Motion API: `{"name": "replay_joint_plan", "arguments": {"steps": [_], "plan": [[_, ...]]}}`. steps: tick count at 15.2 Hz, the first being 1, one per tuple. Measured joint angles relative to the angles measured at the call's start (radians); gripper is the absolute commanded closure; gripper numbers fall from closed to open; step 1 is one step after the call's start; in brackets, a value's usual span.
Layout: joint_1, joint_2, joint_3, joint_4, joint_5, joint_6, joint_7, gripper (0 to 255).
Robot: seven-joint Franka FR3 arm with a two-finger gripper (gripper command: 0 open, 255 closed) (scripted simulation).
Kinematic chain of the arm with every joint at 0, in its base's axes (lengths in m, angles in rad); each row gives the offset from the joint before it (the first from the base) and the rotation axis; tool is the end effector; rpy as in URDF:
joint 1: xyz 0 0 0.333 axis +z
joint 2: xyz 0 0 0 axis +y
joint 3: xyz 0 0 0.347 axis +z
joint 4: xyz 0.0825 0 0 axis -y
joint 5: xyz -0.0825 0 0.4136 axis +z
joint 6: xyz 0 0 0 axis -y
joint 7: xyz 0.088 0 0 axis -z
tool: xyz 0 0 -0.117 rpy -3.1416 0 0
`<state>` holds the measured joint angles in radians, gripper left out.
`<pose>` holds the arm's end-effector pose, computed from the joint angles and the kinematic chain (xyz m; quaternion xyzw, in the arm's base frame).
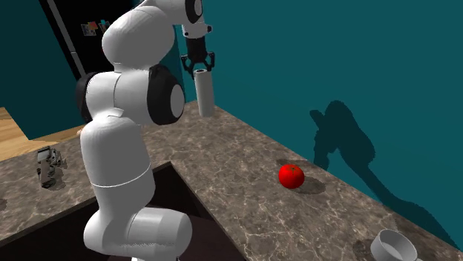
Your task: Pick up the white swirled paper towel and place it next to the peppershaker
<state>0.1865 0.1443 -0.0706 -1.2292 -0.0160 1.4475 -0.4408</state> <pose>0.6128 0.0737 0.7166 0.9610 0.2739 0.0346 0.0188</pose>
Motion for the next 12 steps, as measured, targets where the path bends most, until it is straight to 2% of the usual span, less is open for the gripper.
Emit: {"name": "replay_joint_plan", "arguments": {"steps": [7, 12], "plan": [[0.093, -0.125, 0.073, -0.171, -0.022, 0.041, 0.164, 255], [0.151, -0.165, 0.13, -0.221, -0.029, 0.046, 0.277, 255]]}}
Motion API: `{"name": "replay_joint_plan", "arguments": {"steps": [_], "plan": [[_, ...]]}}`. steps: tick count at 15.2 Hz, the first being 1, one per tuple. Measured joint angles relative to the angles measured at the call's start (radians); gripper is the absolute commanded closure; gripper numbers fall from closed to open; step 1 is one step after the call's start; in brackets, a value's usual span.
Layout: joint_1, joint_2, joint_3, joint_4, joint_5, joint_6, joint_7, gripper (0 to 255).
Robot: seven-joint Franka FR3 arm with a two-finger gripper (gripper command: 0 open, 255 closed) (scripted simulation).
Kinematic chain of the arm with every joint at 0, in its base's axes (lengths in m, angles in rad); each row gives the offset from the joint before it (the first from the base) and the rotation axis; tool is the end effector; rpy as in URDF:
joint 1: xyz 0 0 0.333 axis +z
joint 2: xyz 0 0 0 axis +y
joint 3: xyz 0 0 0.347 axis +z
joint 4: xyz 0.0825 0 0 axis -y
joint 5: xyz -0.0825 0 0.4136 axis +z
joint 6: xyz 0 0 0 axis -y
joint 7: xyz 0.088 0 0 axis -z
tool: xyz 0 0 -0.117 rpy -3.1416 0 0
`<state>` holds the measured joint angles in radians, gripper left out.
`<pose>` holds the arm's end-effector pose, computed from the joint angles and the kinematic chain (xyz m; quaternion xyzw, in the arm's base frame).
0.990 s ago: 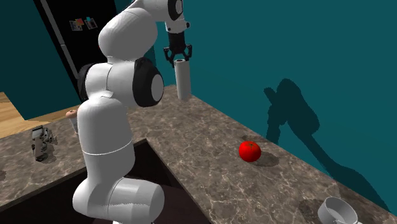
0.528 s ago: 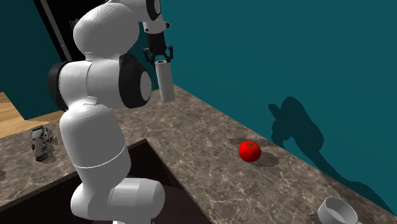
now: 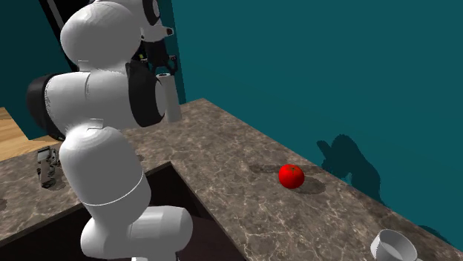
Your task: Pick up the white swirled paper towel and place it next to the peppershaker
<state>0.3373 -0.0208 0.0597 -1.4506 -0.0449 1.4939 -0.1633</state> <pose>0.5262 0.2151 0.7104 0.9609 0.2740 0.0345 0.0190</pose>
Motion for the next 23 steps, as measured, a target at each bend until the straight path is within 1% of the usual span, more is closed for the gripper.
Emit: {"name": "replay_joint_plan", "arguments": {"steps": [4, 8, 11, 15, 18, 21, 23], "plan": [[0.048, -0.007, 0.051, 0.009, -0.004, -0.022, 0.098, 255], [0.096, -0.009, 0.103, 0.004, -0.009, -0.023, 0.197, 255], [0.133, 0.018, 0.142, 0.041, -0.017, -0.038, 0.272, 255], [0.184, 0.04, 0.192, 0.063, -0.028, -0.044, 0.371, 255], [0.231, 0.103, 0.233, 0.148, -0.05, -0.075, 0.451, 255], [0.278, 0.144, 0.268, 0.193, -0.069, -0.088, 0.527, 255], [0.319, 0.197, 0.292, 0.266, -0.093, -0.115, 0.581, 255]]}}
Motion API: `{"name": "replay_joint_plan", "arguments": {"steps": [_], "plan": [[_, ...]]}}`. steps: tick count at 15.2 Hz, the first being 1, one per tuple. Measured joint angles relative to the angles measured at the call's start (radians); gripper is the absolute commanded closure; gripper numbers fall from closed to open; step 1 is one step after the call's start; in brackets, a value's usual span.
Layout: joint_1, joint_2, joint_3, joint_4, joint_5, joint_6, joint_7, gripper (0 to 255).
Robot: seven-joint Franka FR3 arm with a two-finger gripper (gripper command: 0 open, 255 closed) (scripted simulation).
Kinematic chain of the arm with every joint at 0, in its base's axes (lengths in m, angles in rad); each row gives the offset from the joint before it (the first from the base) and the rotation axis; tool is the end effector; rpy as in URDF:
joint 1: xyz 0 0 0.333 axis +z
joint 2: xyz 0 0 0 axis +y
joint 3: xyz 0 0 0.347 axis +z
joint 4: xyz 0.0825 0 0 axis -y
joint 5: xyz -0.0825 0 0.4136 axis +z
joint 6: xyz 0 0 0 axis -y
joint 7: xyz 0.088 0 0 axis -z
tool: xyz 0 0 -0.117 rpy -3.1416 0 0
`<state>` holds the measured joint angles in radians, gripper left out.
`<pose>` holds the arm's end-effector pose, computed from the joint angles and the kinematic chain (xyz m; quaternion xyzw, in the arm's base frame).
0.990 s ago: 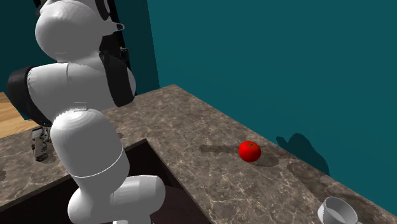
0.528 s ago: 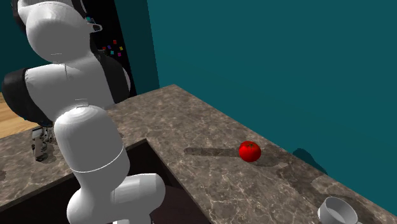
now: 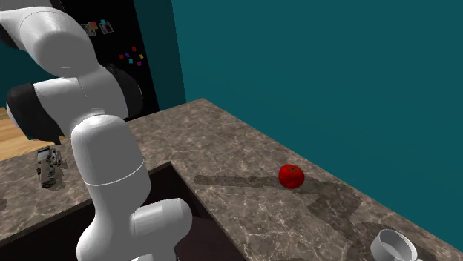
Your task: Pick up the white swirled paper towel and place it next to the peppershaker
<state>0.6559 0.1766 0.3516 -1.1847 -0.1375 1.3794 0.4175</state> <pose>0.3661 0.4964 0.7174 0.9609 0.2742 0.0347 0.0190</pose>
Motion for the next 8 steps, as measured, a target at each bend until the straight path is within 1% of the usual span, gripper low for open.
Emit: {"name": "replay_joint_plan", "arguments": {"steps": [3, 5, 6, 8], "plan": [[0.066, 0.078, 0.028, 0.106, -0.037, -0.04, 0.074, 255], [0.116, 0.146, 0.041, 0.204, -0.069, -0.077, 0.114, 255], [0.154, 0.193, 0.047, 0.277, -0.092, -0.108, 0.14, 255], [0.164, 0.198, 0.051, 0.261, -0.094, -0.091, 0.157, 255]]}}
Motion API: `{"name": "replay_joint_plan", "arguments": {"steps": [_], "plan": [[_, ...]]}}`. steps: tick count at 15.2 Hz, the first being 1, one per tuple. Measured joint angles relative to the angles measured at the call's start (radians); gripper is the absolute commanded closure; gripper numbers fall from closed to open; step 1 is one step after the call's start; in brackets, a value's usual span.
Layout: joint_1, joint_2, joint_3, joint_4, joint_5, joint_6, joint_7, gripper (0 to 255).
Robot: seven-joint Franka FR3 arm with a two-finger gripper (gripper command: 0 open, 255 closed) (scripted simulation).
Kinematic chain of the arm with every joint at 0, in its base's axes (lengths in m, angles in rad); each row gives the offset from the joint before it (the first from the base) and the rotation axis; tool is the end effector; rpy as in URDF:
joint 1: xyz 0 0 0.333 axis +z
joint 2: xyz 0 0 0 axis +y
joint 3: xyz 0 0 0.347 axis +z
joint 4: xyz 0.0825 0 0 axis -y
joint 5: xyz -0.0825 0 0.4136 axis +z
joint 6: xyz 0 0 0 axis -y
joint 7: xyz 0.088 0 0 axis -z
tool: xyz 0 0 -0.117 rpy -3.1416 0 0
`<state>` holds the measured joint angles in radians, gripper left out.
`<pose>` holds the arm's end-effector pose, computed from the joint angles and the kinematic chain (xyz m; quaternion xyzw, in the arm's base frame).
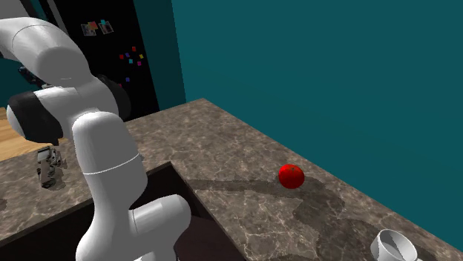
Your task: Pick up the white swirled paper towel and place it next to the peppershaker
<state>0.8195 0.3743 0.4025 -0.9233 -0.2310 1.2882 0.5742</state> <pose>0.3199 0.5783 0.7122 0.9610 0.2738 0.0342 0.0195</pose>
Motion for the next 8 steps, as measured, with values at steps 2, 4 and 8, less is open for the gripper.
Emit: {"name": "replay_joint_plan", "arguments": {"steps": [2, 4, 8], "plan": [[-0.017, -0.032, 0.002, -0.078, 0.014, 0.047, 0.004, 255], [-0.027, -0.051, 0.002, -0.132, 0.023, 0.083, 0.006, 255], [-0.048, -0.088, 0.001, -0.247, 0.041, 0.162, 0.007, 255]]}}
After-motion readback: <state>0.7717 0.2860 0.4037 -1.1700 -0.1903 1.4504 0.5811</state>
